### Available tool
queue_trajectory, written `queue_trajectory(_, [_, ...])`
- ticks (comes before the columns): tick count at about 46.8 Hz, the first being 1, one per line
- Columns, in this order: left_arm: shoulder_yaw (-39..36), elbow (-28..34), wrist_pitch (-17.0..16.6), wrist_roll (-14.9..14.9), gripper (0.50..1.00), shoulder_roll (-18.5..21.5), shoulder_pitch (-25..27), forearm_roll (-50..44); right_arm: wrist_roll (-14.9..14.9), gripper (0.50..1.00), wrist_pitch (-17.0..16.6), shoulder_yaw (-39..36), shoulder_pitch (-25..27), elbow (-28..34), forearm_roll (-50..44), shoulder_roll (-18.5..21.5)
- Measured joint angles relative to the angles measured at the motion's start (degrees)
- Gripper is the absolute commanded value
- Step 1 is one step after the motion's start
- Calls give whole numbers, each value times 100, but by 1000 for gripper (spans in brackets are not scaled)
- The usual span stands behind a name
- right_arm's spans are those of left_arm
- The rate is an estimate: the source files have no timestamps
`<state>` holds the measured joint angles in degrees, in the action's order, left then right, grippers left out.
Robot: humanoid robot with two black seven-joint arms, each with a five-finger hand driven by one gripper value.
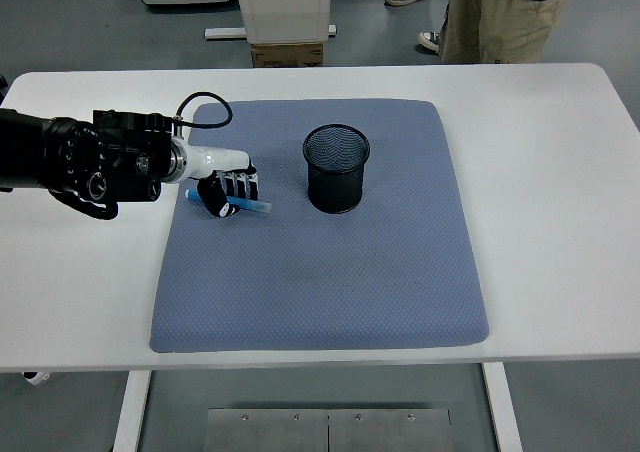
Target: Left hand places marker in pen holder
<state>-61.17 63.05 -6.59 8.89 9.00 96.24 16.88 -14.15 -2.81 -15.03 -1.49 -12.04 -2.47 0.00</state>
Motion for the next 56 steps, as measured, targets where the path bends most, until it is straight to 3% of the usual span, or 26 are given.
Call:
queue_trajectory(18, [-1,-3,25,0,508,-4,0,9,0,1000,0,0,0,0,-3,0])
queue_trajectory(56, [8,-88,88,12,500,39,123,18,0,1000,0,0,0,0,1,0])
